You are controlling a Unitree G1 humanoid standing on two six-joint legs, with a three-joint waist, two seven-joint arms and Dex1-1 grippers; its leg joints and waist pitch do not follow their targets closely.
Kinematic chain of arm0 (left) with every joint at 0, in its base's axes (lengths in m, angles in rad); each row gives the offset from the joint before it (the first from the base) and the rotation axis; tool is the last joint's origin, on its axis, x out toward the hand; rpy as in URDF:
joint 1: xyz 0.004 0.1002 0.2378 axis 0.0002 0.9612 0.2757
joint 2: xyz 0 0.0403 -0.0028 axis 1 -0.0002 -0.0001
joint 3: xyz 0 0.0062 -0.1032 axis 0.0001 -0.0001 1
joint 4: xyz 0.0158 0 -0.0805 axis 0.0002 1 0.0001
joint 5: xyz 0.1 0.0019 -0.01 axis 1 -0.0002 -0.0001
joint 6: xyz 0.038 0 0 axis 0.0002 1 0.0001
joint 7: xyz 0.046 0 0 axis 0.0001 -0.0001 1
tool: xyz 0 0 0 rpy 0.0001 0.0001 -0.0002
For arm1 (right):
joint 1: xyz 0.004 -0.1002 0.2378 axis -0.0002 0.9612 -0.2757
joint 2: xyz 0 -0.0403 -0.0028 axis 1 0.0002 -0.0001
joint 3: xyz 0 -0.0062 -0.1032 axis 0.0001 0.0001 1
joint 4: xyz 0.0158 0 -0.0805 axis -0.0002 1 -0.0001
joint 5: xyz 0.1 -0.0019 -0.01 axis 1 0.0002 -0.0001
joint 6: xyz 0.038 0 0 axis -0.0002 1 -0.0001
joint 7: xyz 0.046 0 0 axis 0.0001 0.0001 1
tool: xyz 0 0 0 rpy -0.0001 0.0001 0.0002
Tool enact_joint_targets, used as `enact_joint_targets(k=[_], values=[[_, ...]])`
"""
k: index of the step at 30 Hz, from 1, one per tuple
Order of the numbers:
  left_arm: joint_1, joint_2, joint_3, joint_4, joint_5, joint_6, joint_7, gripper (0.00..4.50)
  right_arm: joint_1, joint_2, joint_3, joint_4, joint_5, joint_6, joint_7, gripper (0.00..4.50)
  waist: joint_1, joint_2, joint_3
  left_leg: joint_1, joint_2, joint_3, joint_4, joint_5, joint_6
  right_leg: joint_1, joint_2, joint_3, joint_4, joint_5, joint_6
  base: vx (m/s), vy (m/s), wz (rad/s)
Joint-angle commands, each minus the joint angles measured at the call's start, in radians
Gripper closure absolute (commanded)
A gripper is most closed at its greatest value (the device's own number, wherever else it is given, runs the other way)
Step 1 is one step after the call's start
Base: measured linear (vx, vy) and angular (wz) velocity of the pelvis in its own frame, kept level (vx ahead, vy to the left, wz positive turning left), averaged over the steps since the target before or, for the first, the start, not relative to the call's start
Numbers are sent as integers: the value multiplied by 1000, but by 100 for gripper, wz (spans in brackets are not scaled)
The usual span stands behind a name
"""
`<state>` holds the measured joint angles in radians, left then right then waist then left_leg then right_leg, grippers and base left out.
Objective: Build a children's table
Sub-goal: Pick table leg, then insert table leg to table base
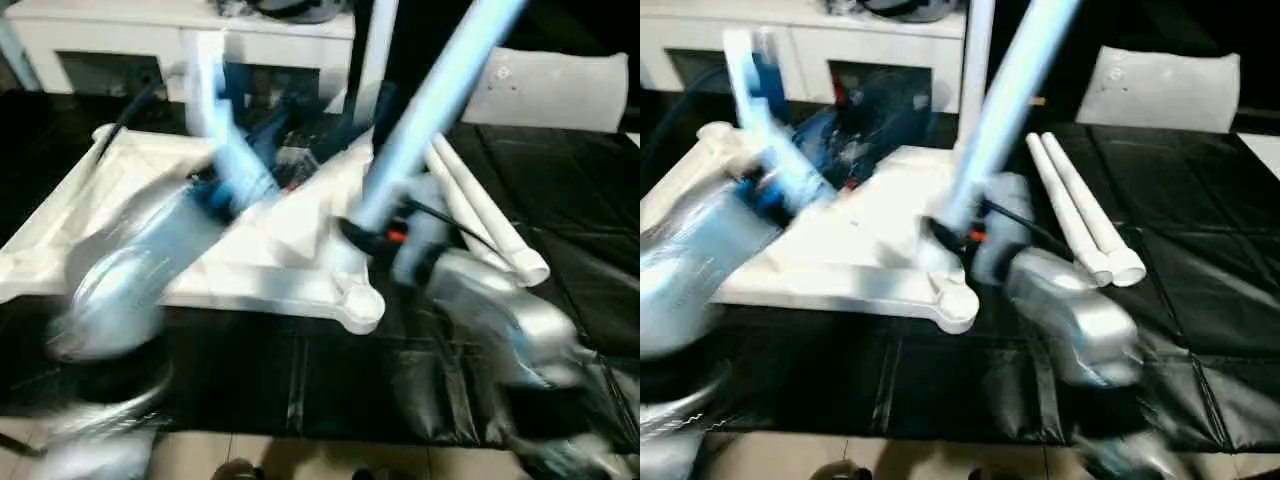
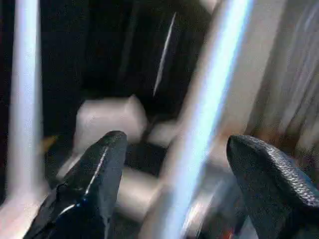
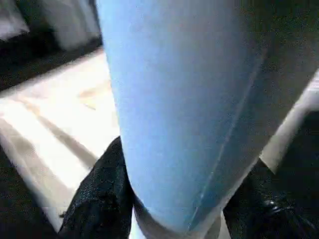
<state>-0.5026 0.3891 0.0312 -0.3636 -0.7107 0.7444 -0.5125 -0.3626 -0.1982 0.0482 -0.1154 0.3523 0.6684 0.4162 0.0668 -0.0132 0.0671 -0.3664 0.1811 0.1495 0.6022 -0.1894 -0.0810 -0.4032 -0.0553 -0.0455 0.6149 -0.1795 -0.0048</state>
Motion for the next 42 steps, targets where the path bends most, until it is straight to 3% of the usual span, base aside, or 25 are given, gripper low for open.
enact_joint_targets(k=[1,2,3,5,8,9,14,16,20,21,24,26,32,39,42], values=[[39,86,-125,9,122,-43,-114,94,15,-13,-27,-43,-17,5,-14,261,-8,20,-64,5,25,-2,-73,-153,-46,50,-52,42,-68,-207,-93,0,0,0],[39,86,-125,9,122,-43,-114,94,15,-13,-27,-43,-17,5,-14,261,-6,20,-64,6,24,-3,-73,-152,-41,49,-51,41,-72,-204,-98,0,0,0],[57,132,-179,25,160,-65,-160,94,25,-18,-34,-53,-14,11,-15,261,-10,21,-62,6,25,-3,-75,-163,-42,49,-52,41,-68,-203,-116,0,0,0],[81,216,-306,95,287,-167,-248,112,51,-32,-33,-76,-10,19,-19,261,-9,24,-57,9,26,-2,-78,-200,-37,46,-54,42,-75,-245,-119,0,0,0],[84,243,-366,163,357,-233,-288,129,68,-40,-26,-87,-11,17,-22,261,-14,24,-55,9,26,-2,-81,-217,-42,47,-56,45,-77,-272,-113,0,0,0],[80,246,-384,207,380,-257,-299,134,78,-46,-15,-92,-21,10,-22,261,-13,31,-53,9,25,-2,-81,-217,-46,45,-57,46,-79,-271,-118,0,0,0],[81,262,-433,330,426,-325,-409,171,109,-53,-2,-115,-36,5,-19,261,-15,32,-53,9,25,-2,-81,-229,-47,47,-61,46,-79,-273,-138,0,0,0],[59,269,-468,407,454,-369,-462,192,113,-58,3,-118,-34,-15,2,261,-16,38,-50,10,27,-2,-81,-230,-43,45,-62,47,-77,-264,-157,0,0,0],[21,254,-485,513,486,-442,-503,218,115,-62,5,-127,-26,-11,3,261,-15,39,-49,10,27,-2,-81,-228,-39,47,-65,48,-77,-259,-165,0,0,0],[9,249,-488,550,499,-469,-521,218,116,-63,6,-131,-25,-9,3,261,-15,48,-48,11,28,-3,-82,-227,-42,46,-65,48,-75,-253,-167,0,0,0],[-18,244,-501,631,532,-518,-567,256,117,-64,10,-138,-22,-6,8,261,-17,41,-48,10,28,-3,-82,-225,-41,48,-65,48,-76,-241,-170,0,0,0],[-30,239,-500,662,540,-534,-581,275,118,-68,12,-140,-21,-3,14,261,-15,46,-49,10,29,-3,-82,-219,-41,49,-69,49,-75,-240,-175,0,0,0],[-56,230,-501,730,549,-573,-606,314,121,-73,22,-144,-21,-1,31,261,-16,43,-45,10,31,-2,-83,-223,-34,48,-70,49,-75,-229,-193,0,0,0],[-113,198,-498,863,588,-667,-685,372,116,-79,34,-146,-15,8,46,261,-14,40,-43,13,32,-2,-86,-242,-33,45,-73,51,-85,-289,-176,0,0,0],[-134,194,-515,904,615,-695,-703,395,114,-80,38,-147,-14,7,51,261,-13,41,-44,12,35,-4,-87,-238,-36,46,-75,51,-81,-269,-182,0,0,0]])
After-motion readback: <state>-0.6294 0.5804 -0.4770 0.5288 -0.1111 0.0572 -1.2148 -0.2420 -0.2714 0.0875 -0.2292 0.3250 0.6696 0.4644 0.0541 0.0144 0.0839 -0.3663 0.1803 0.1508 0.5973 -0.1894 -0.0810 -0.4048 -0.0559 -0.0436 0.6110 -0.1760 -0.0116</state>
